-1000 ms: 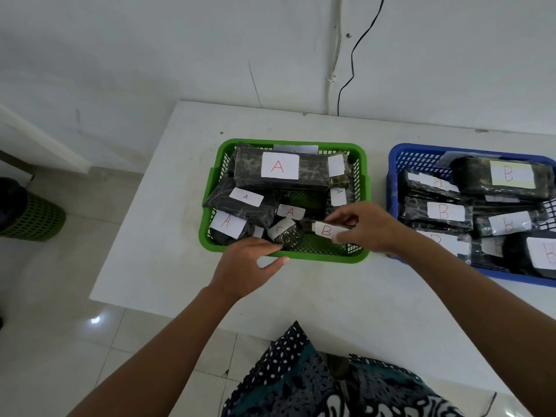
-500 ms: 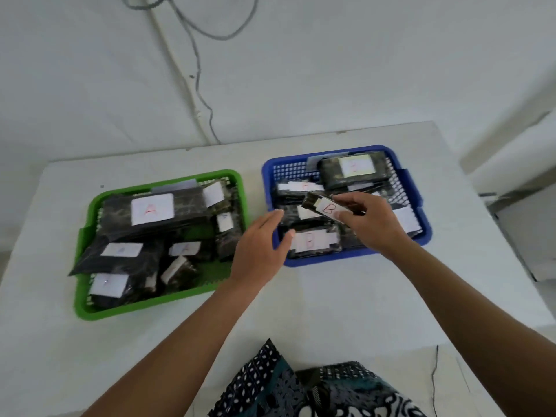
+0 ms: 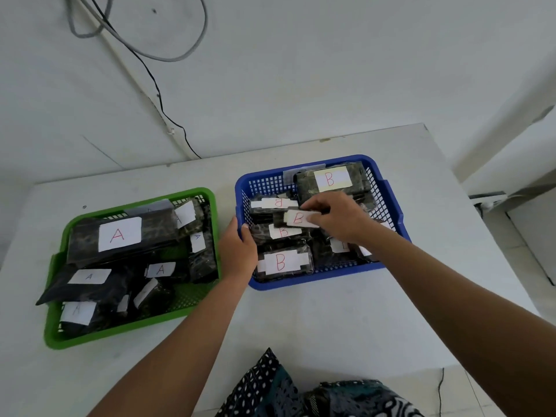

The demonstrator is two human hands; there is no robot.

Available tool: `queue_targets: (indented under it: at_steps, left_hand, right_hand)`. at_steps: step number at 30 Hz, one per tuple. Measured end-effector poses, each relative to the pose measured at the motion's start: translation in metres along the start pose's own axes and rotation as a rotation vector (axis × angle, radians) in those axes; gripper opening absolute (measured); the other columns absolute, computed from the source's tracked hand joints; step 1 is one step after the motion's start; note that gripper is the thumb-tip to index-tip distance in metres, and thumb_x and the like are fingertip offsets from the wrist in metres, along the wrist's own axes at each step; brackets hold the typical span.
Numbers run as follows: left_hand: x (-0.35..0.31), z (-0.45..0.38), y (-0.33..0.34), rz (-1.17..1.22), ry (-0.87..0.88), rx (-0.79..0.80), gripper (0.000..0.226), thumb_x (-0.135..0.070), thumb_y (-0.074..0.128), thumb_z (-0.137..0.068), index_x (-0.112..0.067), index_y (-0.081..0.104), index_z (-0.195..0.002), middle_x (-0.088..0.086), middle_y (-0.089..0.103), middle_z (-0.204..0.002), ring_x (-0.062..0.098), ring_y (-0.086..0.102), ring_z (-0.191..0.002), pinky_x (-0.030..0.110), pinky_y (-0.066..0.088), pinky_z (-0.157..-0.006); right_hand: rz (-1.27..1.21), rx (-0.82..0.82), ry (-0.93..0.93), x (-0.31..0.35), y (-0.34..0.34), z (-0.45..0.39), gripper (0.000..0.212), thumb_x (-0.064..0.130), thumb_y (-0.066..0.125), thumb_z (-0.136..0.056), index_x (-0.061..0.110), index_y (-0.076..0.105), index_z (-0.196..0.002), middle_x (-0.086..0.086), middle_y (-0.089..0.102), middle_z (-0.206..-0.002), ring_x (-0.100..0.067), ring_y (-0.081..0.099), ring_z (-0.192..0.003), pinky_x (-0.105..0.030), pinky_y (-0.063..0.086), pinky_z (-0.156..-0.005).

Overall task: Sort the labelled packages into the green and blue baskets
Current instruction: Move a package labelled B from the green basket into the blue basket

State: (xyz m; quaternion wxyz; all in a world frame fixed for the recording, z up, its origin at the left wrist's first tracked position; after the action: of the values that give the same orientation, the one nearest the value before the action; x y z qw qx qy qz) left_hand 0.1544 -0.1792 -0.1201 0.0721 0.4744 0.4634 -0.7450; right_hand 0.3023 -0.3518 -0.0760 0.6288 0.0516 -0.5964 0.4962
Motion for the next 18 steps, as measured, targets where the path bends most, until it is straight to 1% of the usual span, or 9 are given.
queue_targets:
  at_steps: [1, 4, 5, 7, 8, 10, 12, 16, 18]
  left_hand:
    - [0.001, 0.0, 0.0, 0.012, -0.003, 0.002, 0.031, -0.018, 0.037, -0.106, -0.008, 0.06, -0.124, 0.009, 0.067, -0.105, 0.025, 0.063, -0.096, 0.041, 0.053, -0.086]
    - [0.005, -0.001, 0.0, 0.014, -0.046, 0.054, 0.038, -0.025, 0.037, -0.106, -0.007, 0.056, -0.134, 0.012, 0.065, -0.123, 0.029, 0.06, -0.114, 0.046, 0.049, -0.098]
    - [0.006, -0.003, 0.0, 0.009, -0.059, 0.063, 0.039, -0.026, 0.037, -0.106, -0.006, 0.055, -0.135, 0.013, 0.064, -0.126, 0.03, 0.058, -0.117, 0.048, 0.048, -0.1]
    - [0.006, -0.003, 0.0, -0.003, -0.063, 0.064, 0.041, -0.027, 0.037, -0.106, -0.005, 0.054, -0.136, 0.015, 0.062, -0.129, 0.031, 0.057, -0.12, 0.049, 0.047, -0.101]
    - [0.006, -0.003, -0.001, -0.008, -0.066, 0.063, 0.041, -0.027, 0.037, -0.106, -0.005, 0.053, -0.138, 0.015, 0.061, -0.132, 0.03, 0.056, -0.122, 0.048, 0.046, -0.103]
    - [0.006, -0.003, -0.001, -0.007, -0.071, 0.063, 0.043, -0.027, 0.037, -0.107, -0.006, 0.05, -0.142, 0.013, 0.059, -0.137, 0.028, 0.054, -0.126, 0.046, 0.044, -0.106]
    - [0.006, -0.003, -0.002, -0.004, -0.064, 0.074, 0.043, -0.027, 0.037, -0.106, -0.007, 0.05, -0.142, 0.014, 0.059, -0.136, 0.029, 0.055, -0.125, 0.048, 0.045, -0.105]
    - [0.006, -0.005, -0.004, 0.01, -0.054, 0.103, 0.041, -0.025, 0.038, -0.106, -0.007, 0.051, -0.14, 0.014, 0.062, -0.132, 0.03, 0.057, -0.121, 0.049, 0.046, -0.102]
    - [0.005, -0.005, -0.006, 0.037, -0.057, 0.122, 0.039, -0.024, 0.038, -0.106, -0.009, 0.053, -0.139, 0.011, 0.064, -0.128, 0.027, 0.059, -0.117, 0.046, 0.049, -0.1]
  right_hand:
    - [-0.002, 0.041, -0.009, 0.001, 0.006, -0.006, 0.021, 0.015, 0.067, -0.094, 0.022, 0.071, -0.114, 0.006, 0.07, -0.099, -0.005, 0.063, -0.077, -0.012, 0.048, -0.056]
    - [0.013, 0.066, -0.001, 0.003, 0.023, -0.017, 0.024, 0.019, 0.065, -0.096, 0.023, 0.069, -0.119, 0.01, 0.067, -0.099, -0.001, 0.06, -0.073, -0.01, 0.044, -0.054]
    - [0.028, 0.038, 0.005, 0.004, 0.027, -0.02, 0.026, 0.02, 0.063, -0.096, 0.023, 0.068, -0.122, 0.011, 0.065, -0.103, -0.002, 0.061, -0.079, -0.01, 0.046, -0.058]
    - [0.097, -0.065, -0.023, 0.005, 0.029, -0.024, 0.03, 0.022, 0.063, -0.096, 0.022, 0.065, -0.126, 0.005, 0.063, -0.117, -0.011, 0.061, -0.099, -0.024, 0.054, -0.079]
    - [0.119, -0.124, -0.049, 0.006, 0.03, -0.025, 0.031, 0.021, 0.064, -0.096, 0.021, 0.065, -0.126, 0.003, 0.063, -0.12, -0.015, 0.059, -0.105, -0.03, 0.054, -0.088]
    - [0.122, -0.207, -0.094, 0.008, 0.031, -0.025, 0.03, 0.019, 0.064, -0.095, 0.02, 0.066, -0.125, 0.003, 0.061, -0.12, -0.015, 0.055, -0.11, -0.033, 0.051, -0.095]
    - [0.158, -0.223, -0.106, 0.007, 0.034, -0.026, 0.03, 0.02, 0.063, -0.095, 0.02, 0.066, -0.125, 0.004, 0.062, -0.122, -0.016, 0.052, -0.116, -0.031, 0.046, -0.099]
    - [0.281, -0.2, -0.115, 0.009, 0.04, -0.025, 0.033, 0.023, 0.058, -0.098, 0.02, 0.064, -0.13, 0.002, 0.062, -0.131, -0.021, 0.046, -0.124, -0.042, 0.043, -0.103]
    - [0.343, -0.204, -0.13, 0.011, 0.042, -0.022, 0.036, 0.024, 0.057, -0.098, 0.02, 0.062, -0.134, 0.002, 0.061, -0.133, -0.022, 0.044, -0.127, -0.043, 0.041, -0.103]
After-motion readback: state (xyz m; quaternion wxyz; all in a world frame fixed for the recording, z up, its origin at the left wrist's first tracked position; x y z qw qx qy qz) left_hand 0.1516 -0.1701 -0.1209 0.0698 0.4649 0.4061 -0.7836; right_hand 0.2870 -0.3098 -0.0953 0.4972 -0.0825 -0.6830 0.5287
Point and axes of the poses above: each hand's wrist, its own z-axis away from the middle knuckle, its own y-axis out of the palm, x = y × z, the point moved 4 cm from there along -z, towards the middle knuckle
